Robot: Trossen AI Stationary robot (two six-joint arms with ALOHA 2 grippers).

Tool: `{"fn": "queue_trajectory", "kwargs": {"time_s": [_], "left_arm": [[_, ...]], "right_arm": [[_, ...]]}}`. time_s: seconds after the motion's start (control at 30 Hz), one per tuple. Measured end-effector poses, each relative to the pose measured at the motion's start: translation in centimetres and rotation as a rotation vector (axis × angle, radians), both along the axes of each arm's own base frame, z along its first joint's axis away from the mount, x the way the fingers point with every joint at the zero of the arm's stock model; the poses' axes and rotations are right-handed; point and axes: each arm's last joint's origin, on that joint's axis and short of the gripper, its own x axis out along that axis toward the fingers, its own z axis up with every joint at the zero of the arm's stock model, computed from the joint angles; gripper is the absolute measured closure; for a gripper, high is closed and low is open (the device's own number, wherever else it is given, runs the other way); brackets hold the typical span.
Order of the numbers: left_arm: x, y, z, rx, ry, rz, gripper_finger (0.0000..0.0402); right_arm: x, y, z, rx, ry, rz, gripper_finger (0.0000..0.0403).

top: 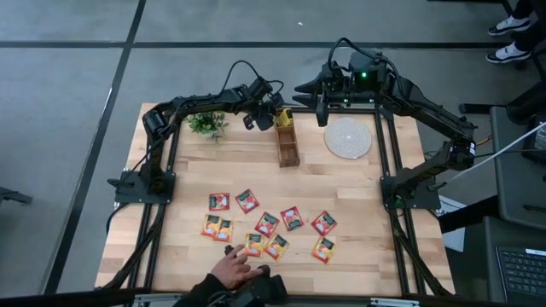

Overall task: Pick & Place Tea
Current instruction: Put the yellow tea bag into the left section of the wooden organizer, then put the red tea bag into the middle section of the wooden organizer

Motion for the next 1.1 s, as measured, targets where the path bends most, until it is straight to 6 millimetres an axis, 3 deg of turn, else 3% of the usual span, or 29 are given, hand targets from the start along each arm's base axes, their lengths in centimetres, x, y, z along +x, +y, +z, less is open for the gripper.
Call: {"fn": "queue_trajectory", "kwargs": {"time_s": [0.17, 0.4, 0.6, 0.93, 1.1], "left_arm": [[0.1, 0.1, 0.1, 0.003, -0.022, 0.024, 0.0304], [0.4, 0.0, 0.4, -0.007, -0.050, 0.215, 0.0301], [-0.1, -1.3, 1.7, -0.169, -0.097, 0.402, 0.0303], [-3.0, -4.4, 6.4, -0.704, -0.162, 0.543, 0.0306], [-5.2, -6.8, 9.3, -0.777, -0.127, 0.593, 0.0309]], "right_arm": [[0.0, 0.0, 0.0, 0.001, -0.001, 0.000, 0.0256], [0.0, 0.0, 0.0, -0.003, 0.000, 0.001, 0.0256], [-0.1, 0.0, -0.3, -0.022, 0.039, 0.008, 0.0256], [-0.3, 0.1, -1.0, -0.023, 0.120, -0.007, 0.0256], [-0.4, 0.4, -1.4, -0.018, 0.158, 0.009, 0.0256]]}}
